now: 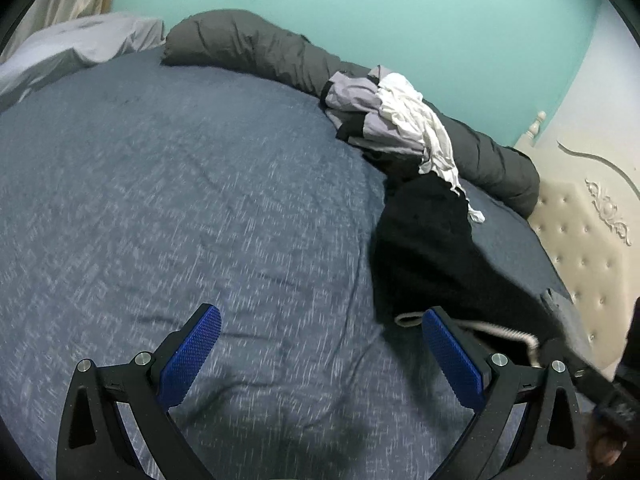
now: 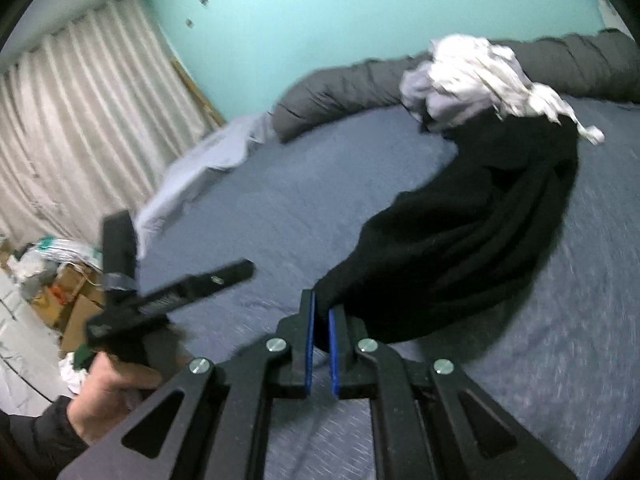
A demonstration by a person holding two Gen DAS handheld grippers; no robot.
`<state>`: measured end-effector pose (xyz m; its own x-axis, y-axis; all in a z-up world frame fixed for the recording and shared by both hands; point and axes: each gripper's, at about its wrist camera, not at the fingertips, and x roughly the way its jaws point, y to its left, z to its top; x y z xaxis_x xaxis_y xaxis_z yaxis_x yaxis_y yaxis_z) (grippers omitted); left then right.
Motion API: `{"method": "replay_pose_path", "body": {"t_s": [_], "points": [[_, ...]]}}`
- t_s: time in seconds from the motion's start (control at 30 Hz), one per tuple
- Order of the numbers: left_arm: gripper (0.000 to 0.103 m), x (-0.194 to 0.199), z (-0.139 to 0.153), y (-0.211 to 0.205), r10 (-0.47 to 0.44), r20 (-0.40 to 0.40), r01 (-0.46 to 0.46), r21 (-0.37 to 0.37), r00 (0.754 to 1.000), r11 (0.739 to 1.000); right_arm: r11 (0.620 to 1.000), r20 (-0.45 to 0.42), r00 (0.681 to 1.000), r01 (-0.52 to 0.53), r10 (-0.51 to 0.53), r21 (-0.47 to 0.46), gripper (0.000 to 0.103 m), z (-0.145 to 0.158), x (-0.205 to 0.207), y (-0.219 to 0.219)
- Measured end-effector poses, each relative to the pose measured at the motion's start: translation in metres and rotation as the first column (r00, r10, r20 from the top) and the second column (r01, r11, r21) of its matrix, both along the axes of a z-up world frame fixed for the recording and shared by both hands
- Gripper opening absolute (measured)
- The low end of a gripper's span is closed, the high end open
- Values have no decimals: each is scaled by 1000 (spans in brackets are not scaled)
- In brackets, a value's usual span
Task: Fold clothes
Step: 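Pull the black hoodie off the pile and lay it flat with the right gripper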
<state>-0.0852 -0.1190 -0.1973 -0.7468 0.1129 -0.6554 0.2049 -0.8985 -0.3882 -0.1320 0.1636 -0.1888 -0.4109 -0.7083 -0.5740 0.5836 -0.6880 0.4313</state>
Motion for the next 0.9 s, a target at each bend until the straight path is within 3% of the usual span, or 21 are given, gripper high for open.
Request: {"method": "replay_pose_path", "body": {"t_s": [0.2,0.4,0.5,0.6,0.9], "points": [[103,-6,-23,4,-23,13,23,-16,1000,1000,986,-18,994,110,-109,128,12,-36,-18,18],[103,-21,-42,12,-54,46,56,-34,997,998,950,28,955,290,-295,118,32,-66,-28,53],[103,-25,-48,17,-70,42,72,-46,997,996,931,77,929,355,-361,88,33,-78,-35,67],[103,-29,-51,19,-83,39,85,-49,996,995,922,108,915,387,-388,26,34,-84,-32,81],[103,-39,-60,38,-129,59,133,-69,990,989,929,101,926,368,-363,-40,35,-95,-22,87]]}}
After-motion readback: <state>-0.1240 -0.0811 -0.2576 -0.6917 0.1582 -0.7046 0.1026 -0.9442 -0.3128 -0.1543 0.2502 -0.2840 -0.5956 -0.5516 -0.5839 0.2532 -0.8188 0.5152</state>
